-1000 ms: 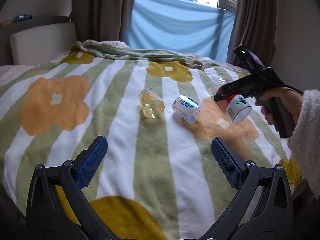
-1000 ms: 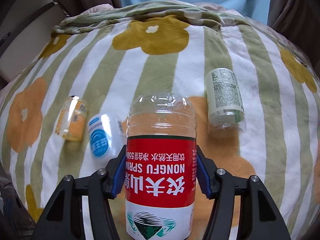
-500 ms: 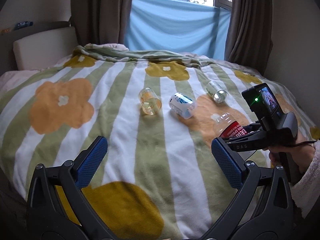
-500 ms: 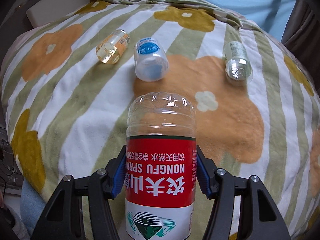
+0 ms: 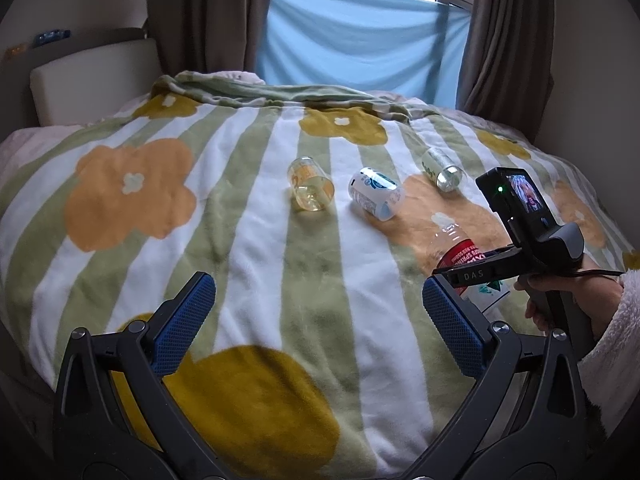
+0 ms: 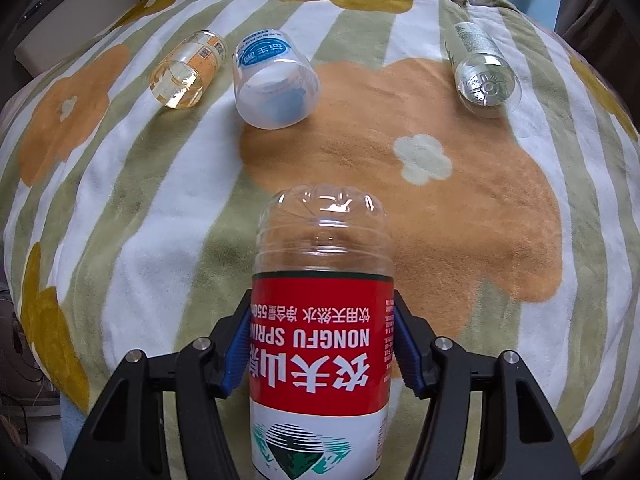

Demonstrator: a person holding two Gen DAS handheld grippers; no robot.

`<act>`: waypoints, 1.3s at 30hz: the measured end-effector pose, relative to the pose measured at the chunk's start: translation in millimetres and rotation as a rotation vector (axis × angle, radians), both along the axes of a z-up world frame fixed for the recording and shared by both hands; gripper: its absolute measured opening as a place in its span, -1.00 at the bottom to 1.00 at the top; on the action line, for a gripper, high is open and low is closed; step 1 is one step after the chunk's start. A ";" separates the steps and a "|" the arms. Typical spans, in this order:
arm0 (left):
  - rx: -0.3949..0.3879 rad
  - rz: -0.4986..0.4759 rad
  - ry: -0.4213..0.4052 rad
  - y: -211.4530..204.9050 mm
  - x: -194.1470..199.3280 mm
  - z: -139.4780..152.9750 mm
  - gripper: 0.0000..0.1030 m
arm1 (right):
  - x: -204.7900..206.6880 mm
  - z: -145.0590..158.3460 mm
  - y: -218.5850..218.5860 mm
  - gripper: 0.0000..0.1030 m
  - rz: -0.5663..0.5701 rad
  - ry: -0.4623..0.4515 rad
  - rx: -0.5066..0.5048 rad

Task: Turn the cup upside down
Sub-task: 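Lift the red-labelled bottle with the right tool and set it upright, then open the right tool and withdraw while the left tool approaches the bottle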

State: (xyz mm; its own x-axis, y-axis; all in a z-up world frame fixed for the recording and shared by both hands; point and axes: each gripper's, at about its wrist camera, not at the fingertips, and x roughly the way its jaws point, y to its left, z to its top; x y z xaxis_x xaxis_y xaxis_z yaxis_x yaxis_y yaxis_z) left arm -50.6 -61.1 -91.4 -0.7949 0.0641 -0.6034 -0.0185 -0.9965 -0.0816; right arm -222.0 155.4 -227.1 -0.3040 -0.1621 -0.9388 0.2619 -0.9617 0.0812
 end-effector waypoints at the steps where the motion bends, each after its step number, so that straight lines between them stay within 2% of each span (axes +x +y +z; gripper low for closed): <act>1: 0.002 -0.001 -0.002 0.9 0.5 0.1 1.00 | 0.1 0.2 1.9 0.52 -0.010 0.001 -0.018; 2: 0.003 0.000 -0.006 1.4 0.4 0.3 1.00 | 0.2 0.9 3.8 0.85 -0.016 0.001 -0.036; 4: -0.003 0.006 -0.018 2.1 -1.3 0.3 1.00 | 2.3 2.2 8.4 1.00 -0.025 -0.020 -0.052; 6: -0.011 0.024 -0.040 3.4 -5.2 -0.7 1.00 | 8.5 8.2 13.7 1.00 -0.017 -0.023 -0.080; 8: -0.007 0.026 -0.052 5.1 -9.3 -0.4 1.00 | 18.2 20.9 21.9 1.00 -0.006 0.014 -0.095; 12: -0.006 0.009 -0.056 18.1 -18.9 7.7 1.00 | 47.0 55.6 47.7 1.00 0.002 0.157 -0.150; 17: -0.015 -0.055 -0.098 55.6 -46.1 20.2 1.00 | 81.4 84.1 77.4 1.00 -0.029 0.279 -0.183; 20: 0.033 -0.121 -0.186 82.3 -72.4 19.5 1.00 | 97.4 94.2 92.3 1.00 -0.051 0.363 -0.131; 22: 0.060 -0.157 -0.274 101.0 -92.9 11.9 1.00 | 112.0 99.1 102.2 1.00 -0.070 0.428 -0.086; 25: 0.072 -0.179 -0.411 128.0 -124.1 -7.1 1.00 | 131.6 102.6 115.1 1.00 -0.067 0.508 -0.106; 31: 0.151 -0.116 -0.638 156.1 -175.4 -48.7 0.99 | 149.9 93.8 131.0 1.00 -0.072 0.542 -0.182; 34: 0.138 -0.084 -0.713 170.9 -191.6 -66.3 0.97 | 156.2 87.0 132.4 1.00 -0.063 0.544 -0.204; 39: 0.110 -0.043 -0.808 189.9 -207.8 -90.4 0.84 | 160.1 79.2 135.4 1.00 -0.045 0.552 -0.197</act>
State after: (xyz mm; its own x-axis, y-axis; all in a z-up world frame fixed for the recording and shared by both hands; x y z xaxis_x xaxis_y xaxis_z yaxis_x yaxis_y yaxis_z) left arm -258.4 128.7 -181.8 -0.1120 0.1769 -0.9778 0.0494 -0.9818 -0.1832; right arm -62.0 290.9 -147.9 -0.7499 -0.2930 -0.5932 0.2757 -0.9534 0.1225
